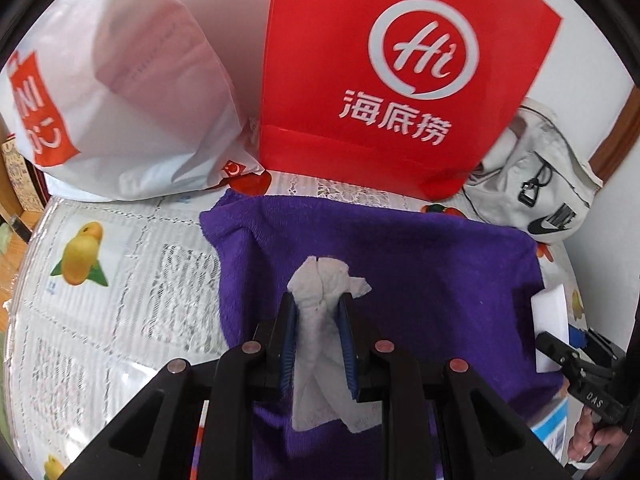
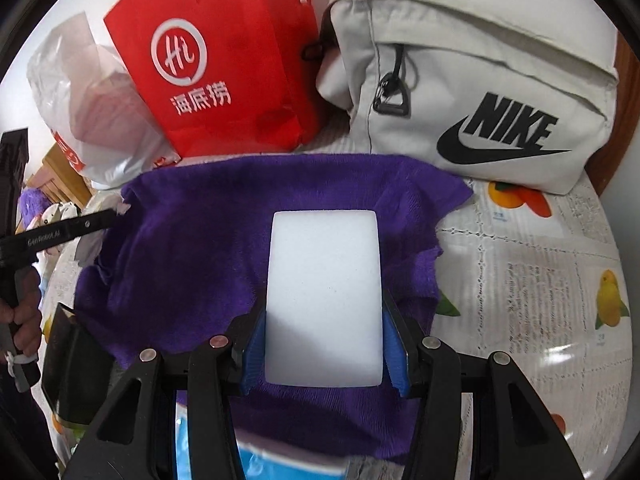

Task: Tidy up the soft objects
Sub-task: 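Carry the tissue and sponge onto the purple towel and open both grippers, then grasp the white tomato snack packet with the right gripper while the left approaches the mesh bag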

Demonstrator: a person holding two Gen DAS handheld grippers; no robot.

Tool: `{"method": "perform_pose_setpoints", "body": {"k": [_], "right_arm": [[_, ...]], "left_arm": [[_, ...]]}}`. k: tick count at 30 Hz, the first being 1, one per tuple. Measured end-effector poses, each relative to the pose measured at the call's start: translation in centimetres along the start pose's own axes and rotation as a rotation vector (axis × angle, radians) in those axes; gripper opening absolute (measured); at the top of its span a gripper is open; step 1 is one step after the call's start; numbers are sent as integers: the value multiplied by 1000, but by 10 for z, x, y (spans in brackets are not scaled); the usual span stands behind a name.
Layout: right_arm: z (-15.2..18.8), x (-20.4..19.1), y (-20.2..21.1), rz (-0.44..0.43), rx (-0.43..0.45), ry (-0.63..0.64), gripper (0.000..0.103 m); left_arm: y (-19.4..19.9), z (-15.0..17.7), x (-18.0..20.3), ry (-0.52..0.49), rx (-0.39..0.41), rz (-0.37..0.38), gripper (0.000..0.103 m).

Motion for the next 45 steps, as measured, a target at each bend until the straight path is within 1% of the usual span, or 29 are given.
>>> {"method": "perform_pose_setpoints", "body": {"k": [4,7,10,11,12,15,16,17,18,22,30,33,37,45], "right_arm": [[1,1,-14,13,-43,9,50],[0,3,-19,17,-52,6,50],[-1,4,-21,14,-60,6,50],[-1,3,-22,17,-63,11,51],[-2,2,-22,18,-66,18,51],[-2,-1,-23,9,-71,30,61],[-2,-3,-21,12,-67,34,67],[-1,-4,-18,13,-62,37,70],[-2,-4,-15,12,-55,40,70],[-2,-6,2,24,-24,23,73],[8,-7,55,37,62,-38,73],[20,-12,75,38,83,-49,73],[45,-22,101,14,85,-55,73],[119,-43,148,-36,100,-42,73]], "left_arm": [[-14,-5,-3,15,-25,-6,20],[-21,-8,-5,23,-32,0,21],[-28,-9,-6,32,-55,-17,22],[-28,-9,-5,37,-55,-3,22],[-29,-9,-4,35,-58,3,25],[-28,-11,-7,38,-63,-34,39],[-27,-12,-8,42,-66,-40,52],[-25,-12,-8,45,-66,-31,53],[-22,-11,-9,50,-64,-24,53],[-1,-8,-11,52,-38,-37,53],[61,14,-10,40,29,-48,53],[81,27,-8,35,45,-53,53],[107,51,-6,35,59,-29,53],[141,100,7,8,60,2,53]]}}
Point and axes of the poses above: each gripper's, at about its wrist camera, not at the fingertips, and y roughly against the way its jaws point, x to its right, z to its underside, the point moved 8 cm from there along -y, roughly the way its jaws point, and after that the axes turned 4 degrees about -y, right-handed, at the moved point
